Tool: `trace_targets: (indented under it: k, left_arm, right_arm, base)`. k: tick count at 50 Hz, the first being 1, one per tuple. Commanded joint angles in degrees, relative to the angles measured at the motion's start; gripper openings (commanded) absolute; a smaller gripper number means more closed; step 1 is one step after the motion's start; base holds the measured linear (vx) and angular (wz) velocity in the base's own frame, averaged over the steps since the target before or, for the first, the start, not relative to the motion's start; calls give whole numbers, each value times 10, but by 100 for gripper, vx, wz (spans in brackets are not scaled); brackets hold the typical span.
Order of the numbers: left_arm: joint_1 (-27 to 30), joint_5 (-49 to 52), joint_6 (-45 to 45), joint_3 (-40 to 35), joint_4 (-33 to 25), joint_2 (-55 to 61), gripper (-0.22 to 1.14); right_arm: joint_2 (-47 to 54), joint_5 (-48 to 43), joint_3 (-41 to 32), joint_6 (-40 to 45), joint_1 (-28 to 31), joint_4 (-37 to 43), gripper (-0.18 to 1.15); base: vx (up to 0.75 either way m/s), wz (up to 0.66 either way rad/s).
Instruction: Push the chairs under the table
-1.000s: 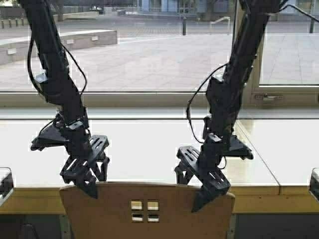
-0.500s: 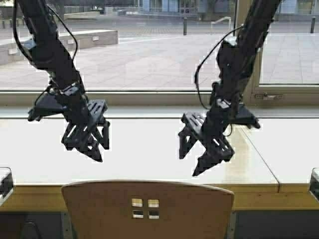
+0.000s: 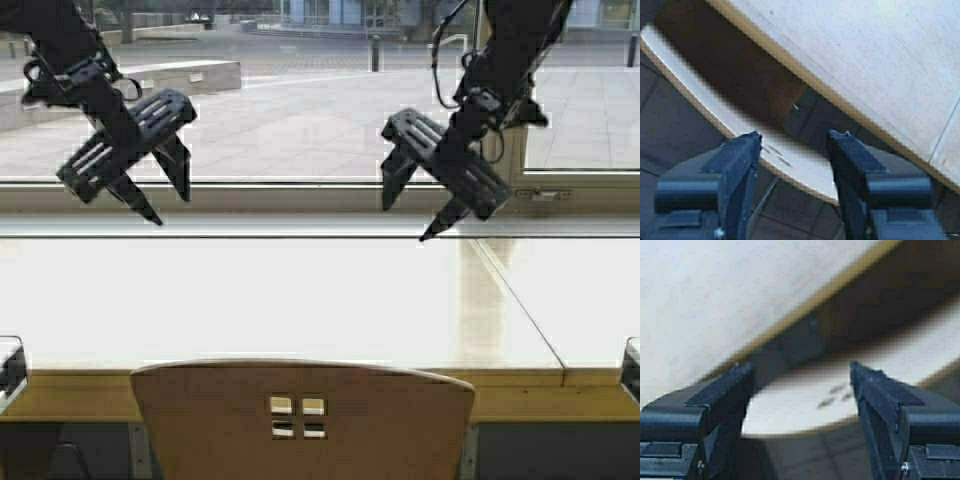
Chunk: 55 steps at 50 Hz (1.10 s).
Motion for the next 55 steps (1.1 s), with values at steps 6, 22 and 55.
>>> trace_targets:
  k: [6, 22, 55]
  left_arm:
    - [35, 17, 157, 54, 158, -174, 79]
    - [35, 16, 219, 71, 211, -221, 79]
    - [35, 11, 216, 48, 211, -227, 79]
  right_arm:
    - [-129, -46, 38, -5, 5, -266, 91]
    - [-146, -81, 61, 17, 5, -486, 90]
    - [-173, -35, 62, 19, 10, -483, 90]
  base:
    - [-4, 14]
    - [-6, 31]
    - [-13, 63]
